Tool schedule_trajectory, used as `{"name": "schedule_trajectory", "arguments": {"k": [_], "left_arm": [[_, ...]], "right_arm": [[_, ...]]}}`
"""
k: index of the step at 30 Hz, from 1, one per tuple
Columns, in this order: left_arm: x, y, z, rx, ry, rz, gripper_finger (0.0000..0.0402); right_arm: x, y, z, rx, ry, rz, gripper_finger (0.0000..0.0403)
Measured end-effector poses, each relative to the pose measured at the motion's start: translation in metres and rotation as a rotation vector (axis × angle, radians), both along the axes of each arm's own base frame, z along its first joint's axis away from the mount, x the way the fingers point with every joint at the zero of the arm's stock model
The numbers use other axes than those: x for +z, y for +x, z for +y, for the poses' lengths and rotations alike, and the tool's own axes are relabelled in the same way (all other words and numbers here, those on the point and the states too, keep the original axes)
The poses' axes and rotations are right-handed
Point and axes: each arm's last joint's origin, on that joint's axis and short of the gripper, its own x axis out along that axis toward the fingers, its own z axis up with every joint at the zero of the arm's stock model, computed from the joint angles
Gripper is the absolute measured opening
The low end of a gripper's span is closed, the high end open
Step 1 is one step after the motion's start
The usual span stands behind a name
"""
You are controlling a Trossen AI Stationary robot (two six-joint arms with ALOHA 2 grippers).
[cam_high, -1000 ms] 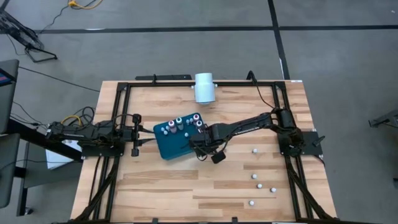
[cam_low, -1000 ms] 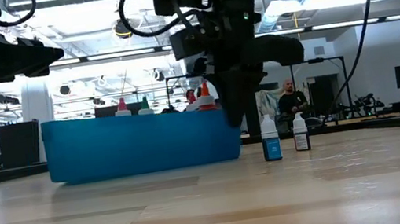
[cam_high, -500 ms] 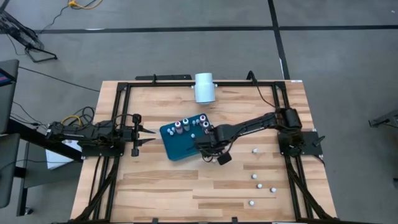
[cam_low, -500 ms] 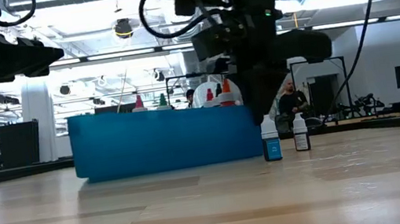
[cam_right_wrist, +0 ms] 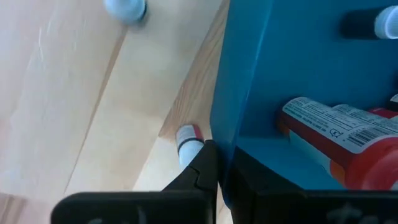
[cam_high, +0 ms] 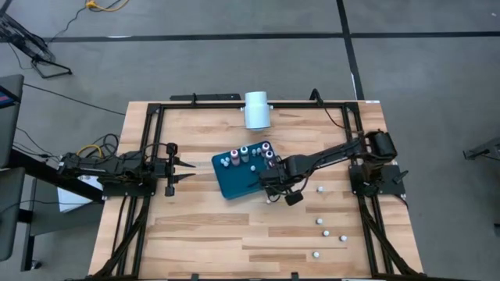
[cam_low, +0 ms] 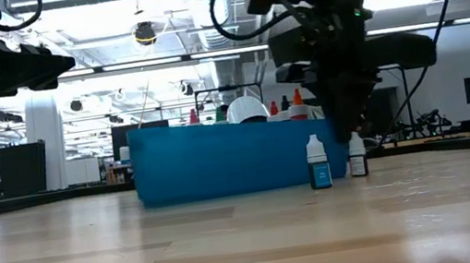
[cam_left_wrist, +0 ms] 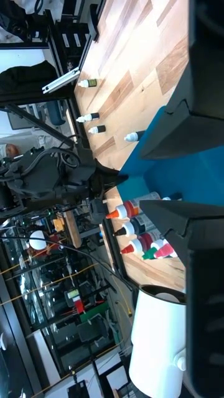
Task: Pick & Place food coloring
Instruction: Move the blue bin to the center of the table
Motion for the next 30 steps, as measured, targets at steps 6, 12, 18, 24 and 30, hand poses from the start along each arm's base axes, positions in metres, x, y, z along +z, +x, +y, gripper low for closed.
{"name": "schedule_trajectory", "arguments": {"k": [6,12,18,24,30], "left_arm": [[0.000,0.000,0.000,0.000,0.000,0.000,0.0105],[0.000,0.000,0.000,0.000,0.000,0.000,0.0105],[0.000,0.000,0.000,0.000,0.000,0.000,0.0105],[0.000,0.000,0.000,0.000,0.000,0.000,0.0105],[0.000,0.000,0.000,0.000,0.000,0.000,0.0105]], "right_arm": [[-0.001,-0.014,-0.003,0.005,-0.030,0.016,0.0010],[-0.001,-0.024,-0.004,0.003,-0.032,0.024,0.0010],[-0.001,-0.033,-0.006,-0.018,-0.031,0.033,0.0009],[0.001,-0.040,-0.006,-0.038,-0.026,0.080,0.0008],[0.001,-0.044,-0.004,-0.052,-0.028,0.112,0.0008]]}}
